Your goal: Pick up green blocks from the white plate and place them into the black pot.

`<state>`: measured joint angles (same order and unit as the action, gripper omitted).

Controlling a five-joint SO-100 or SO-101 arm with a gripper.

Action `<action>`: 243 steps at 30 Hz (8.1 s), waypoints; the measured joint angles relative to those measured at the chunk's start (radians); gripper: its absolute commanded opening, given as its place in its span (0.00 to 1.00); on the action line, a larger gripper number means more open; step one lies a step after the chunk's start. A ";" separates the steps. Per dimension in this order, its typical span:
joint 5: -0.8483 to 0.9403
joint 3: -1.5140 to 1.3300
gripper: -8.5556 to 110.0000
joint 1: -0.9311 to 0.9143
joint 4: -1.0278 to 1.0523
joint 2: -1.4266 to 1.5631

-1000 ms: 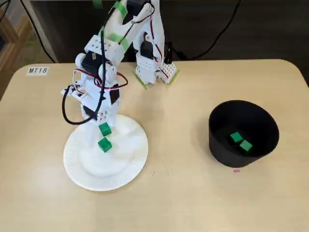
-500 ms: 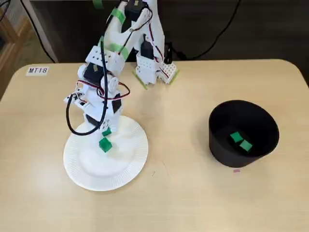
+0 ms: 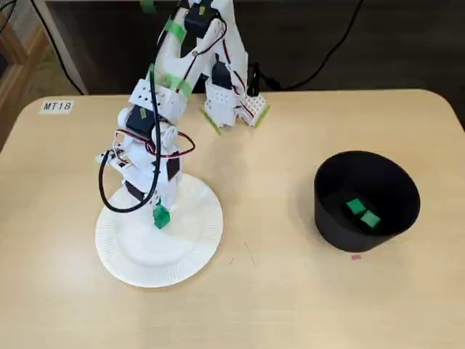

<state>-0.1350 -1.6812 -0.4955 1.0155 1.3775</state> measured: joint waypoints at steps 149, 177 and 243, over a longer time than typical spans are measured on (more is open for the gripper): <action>0.083 0.043 0.05 0.502 -0.313 0.511; 0.133 -0.666 0.05 1.127 -0.692 0.816; 0.252 -1.364 0.05 0.588 -0.216 1.867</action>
<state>0.1166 -3.0450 0.0920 0.7992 3.2444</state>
